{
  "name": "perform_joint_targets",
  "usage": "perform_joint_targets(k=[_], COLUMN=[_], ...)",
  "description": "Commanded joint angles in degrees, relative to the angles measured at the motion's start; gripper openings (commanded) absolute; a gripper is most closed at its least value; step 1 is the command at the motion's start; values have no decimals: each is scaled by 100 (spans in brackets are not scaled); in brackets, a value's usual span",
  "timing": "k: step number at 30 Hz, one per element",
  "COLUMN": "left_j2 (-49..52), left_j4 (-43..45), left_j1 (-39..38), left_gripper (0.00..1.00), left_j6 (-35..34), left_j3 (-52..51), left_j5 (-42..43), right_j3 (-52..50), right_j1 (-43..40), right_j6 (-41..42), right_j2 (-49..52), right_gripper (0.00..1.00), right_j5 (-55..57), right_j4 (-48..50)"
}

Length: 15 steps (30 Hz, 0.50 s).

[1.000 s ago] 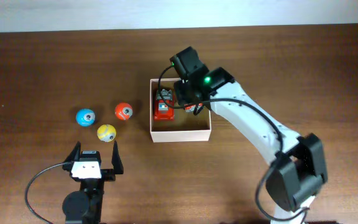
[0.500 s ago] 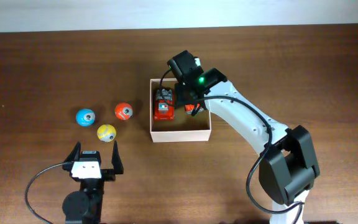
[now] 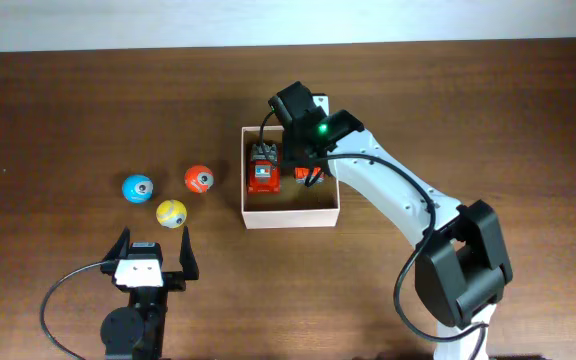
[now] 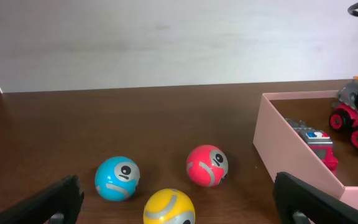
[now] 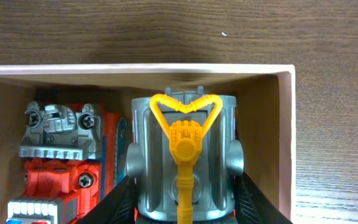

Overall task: Pack container
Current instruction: 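Lower the crane truck beside the tank and release it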

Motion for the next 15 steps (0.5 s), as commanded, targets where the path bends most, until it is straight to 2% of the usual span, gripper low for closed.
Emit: perform_joint_targets(k=[1, 15], left_j2=[-55, -55], left_j4=[-11, -11], left_j1=[35, 35], left_gripper=[99, 99], left_j6=[87, 87], left_j3=[-17, -17], left_j5=[-17, -17], right_j3=[118, 118], right_j1=[31, 31], right_j6=[146, 232], right_j2=[42, 407], right_gripper=[38, 38], right_j5=[37, 15], right_j4=[24, 125])
